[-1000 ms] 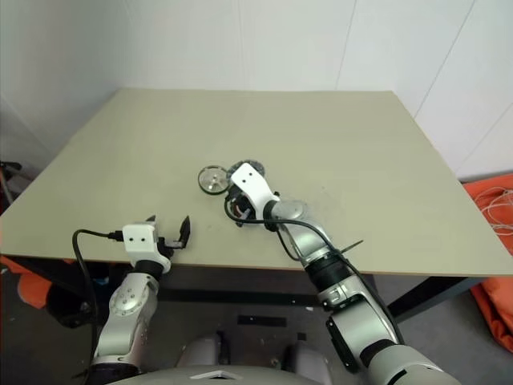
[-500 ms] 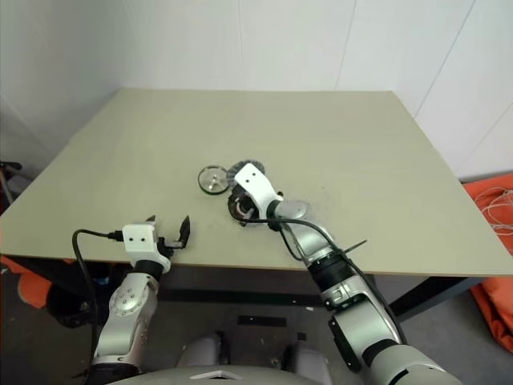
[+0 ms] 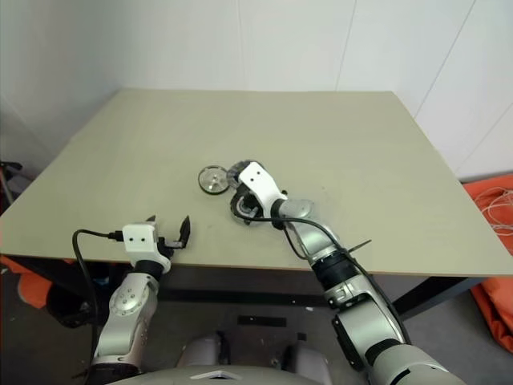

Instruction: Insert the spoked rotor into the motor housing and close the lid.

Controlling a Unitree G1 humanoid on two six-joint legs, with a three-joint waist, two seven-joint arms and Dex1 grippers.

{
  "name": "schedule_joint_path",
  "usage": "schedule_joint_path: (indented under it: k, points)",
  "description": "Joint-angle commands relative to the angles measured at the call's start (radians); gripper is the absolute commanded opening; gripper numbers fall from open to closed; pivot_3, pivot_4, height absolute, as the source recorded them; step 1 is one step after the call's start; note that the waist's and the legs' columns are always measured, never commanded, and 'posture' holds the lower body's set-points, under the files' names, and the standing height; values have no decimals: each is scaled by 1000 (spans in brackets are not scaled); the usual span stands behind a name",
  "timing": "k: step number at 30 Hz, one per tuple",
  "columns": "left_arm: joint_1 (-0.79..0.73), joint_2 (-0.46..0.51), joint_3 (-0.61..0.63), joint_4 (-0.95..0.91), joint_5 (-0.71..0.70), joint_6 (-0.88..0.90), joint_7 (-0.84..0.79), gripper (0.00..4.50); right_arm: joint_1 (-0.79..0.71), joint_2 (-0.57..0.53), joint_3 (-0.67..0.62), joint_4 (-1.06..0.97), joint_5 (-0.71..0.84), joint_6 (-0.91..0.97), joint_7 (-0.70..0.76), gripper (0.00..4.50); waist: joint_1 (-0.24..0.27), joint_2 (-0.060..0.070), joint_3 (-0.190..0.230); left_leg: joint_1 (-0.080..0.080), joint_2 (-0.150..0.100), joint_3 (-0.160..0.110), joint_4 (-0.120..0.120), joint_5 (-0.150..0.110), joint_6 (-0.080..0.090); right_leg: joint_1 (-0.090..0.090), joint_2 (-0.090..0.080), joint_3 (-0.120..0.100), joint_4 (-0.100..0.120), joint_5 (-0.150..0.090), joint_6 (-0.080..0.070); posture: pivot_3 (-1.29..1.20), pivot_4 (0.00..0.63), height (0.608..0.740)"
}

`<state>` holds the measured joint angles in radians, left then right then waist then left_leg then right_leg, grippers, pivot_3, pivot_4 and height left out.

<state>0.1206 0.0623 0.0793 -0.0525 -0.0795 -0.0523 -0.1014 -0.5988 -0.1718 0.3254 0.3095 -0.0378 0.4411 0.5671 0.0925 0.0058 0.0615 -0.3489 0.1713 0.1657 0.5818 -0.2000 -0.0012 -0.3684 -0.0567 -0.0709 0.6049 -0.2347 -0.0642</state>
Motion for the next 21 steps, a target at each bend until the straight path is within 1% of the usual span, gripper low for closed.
schedule_joint_path:
  k: [1,5,15,21]
  points:
    - [-7,2,1,-38,-8,-2,-1,4500,-14,-5,-21,-22,3,-8,4,41,0,0,0,0,0,0,0,0,0,0,0,0,0,0,0,0,0,740]
    - [-7,3,1,-37,-9,-2,-3,4500,-18,10,-24,-63,23,-11,16,41,0,0,0,0,0,0,0,0,0,0,0,0,0,0,0,0,0,740]
    - [-14,5,3,-32,-13,2,-3,4500,28,30,21,-149,36,14,81,41,0,0,0,-1,0,0,0,0,0,0,0,0,0,0,0,0,0,740]
    - [-15,5,3,-30,-12,-1,-2,4500,35,32,35,-123,21,17,84,41,0,0,0,0,0,0,0,0,0,0,0,0,0,0,0,0,0,740]
